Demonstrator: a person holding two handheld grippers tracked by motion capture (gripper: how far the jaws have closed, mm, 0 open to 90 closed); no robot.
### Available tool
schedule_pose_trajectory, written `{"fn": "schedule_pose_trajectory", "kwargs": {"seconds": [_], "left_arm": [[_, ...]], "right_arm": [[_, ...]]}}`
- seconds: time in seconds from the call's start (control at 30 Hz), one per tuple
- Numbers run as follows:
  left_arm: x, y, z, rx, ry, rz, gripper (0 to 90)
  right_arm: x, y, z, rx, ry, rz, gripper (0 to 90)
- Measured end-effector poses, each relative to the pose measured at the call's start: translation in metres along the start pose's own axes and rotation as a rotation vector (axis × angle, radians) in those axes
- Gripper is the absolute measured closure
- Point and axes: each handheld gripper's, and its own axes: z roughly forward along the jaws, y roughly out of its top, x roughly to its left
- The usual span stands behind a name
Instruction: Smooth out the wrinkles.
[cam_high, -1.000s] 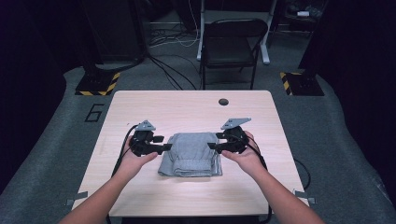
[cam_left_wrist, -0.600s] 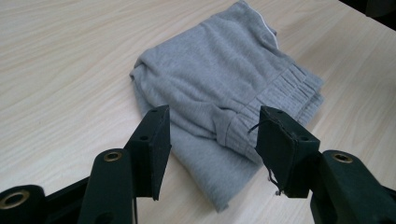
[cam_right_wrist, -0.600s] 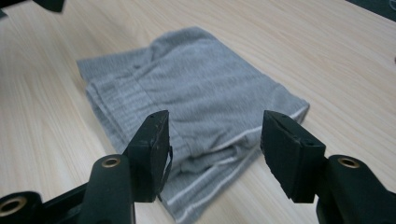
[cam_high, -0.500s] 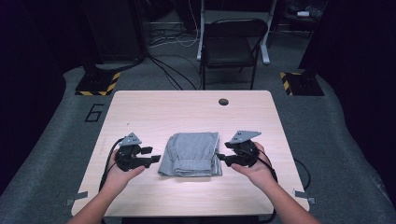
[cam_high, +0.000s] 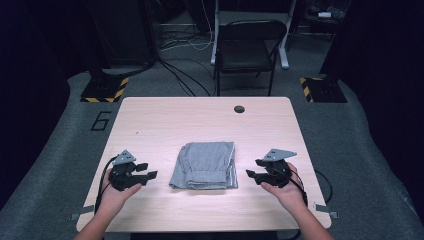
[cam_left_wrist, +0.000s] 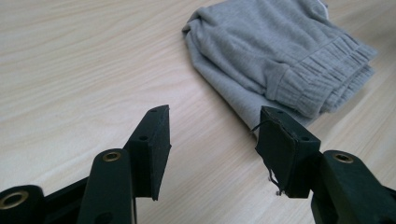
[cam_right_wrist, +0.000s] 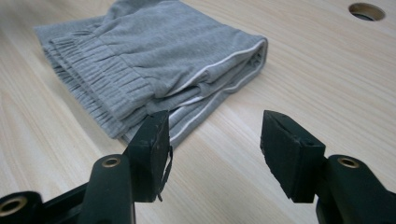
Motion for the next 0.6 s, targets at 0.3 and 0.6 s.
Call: {"fn": "schedule_pose_trajectory", "kwargs": {"seconds": [0.3,0.6], "left_arm": [[0.009,-0.016,-0.003,0.001,0.016,-0.038,43.4],[0.021,-0.023,-0.002,-0.006,0.040,-0.067,43.2]], "right_arm": [[-0.005,-0.017,-0.001,0.004,-0.045,0.043,41.9],[-0.006,-0.031,0.013,0.034,-0.041,0.046,42.3]]}}
